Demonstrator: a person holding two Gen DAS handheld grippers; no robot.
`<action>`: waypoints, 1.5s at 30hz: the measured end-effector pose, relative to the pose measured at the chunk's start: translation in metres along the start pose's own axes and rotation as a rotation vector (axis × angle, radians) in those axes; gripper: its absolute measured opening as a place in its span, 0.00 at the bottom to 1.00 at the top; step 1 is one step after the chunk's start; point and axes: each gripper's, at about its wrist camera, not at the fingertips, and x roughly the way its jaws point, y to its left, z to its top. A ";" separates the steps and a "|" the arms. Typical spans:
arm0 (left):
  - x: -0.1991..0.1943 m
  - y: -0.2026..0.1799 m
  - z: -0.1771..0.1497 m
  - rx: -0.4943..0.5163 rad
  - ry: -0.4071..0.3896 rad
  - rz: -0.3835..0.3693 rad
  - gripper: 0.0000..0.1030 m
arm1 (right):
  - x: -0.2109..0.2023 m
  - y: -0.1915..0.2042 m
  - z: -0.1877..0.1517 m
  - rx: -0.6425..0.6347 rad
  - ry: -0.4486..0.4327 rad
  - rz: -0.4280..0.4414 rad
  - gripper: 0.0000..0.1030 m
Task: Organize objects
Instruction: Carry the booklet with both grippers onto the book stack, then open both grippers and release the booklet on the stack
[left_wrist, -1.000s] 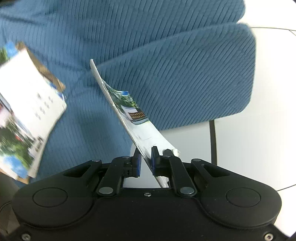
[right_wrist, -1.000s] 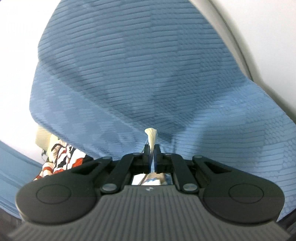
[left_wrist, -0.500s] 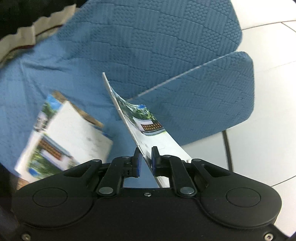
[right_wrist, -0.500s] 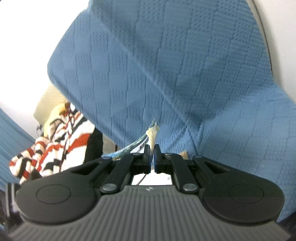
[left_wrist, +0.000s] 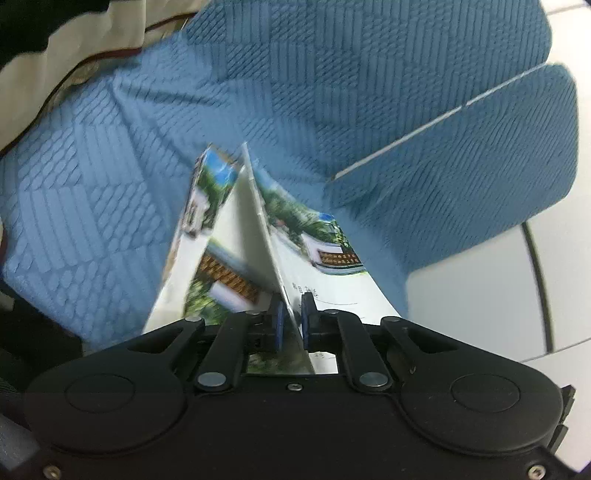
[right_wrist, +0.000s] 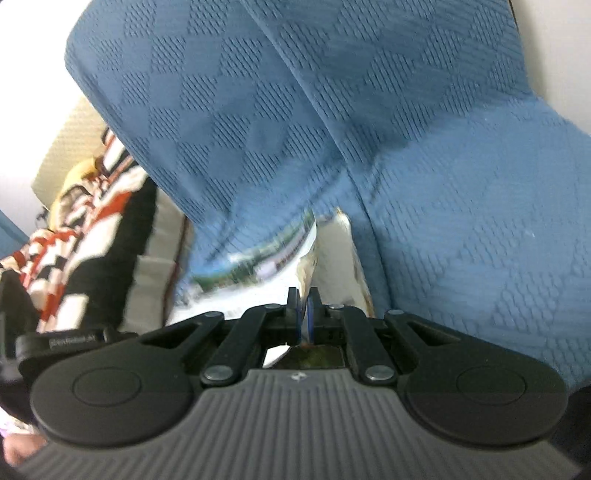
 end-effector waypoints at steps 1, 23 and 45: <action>0.003 0.003 -0.002 0.009 0.008 0.013 0.08 | 0.003 -0.001 -0.004 0.004 0.007 -0.008 0.07; -0.075 -0.087 -0.029 0.344 -0.092 0.158 0.71 | -0.052 0.012 0.021 -0.110 -0.027 -0.044 0.59; -0.184 -0.161 -0.134 0.455 -0.195 0.147 0.99 | -0.218 0.050 -0.015 -0.297 -0.138 0.048 0.58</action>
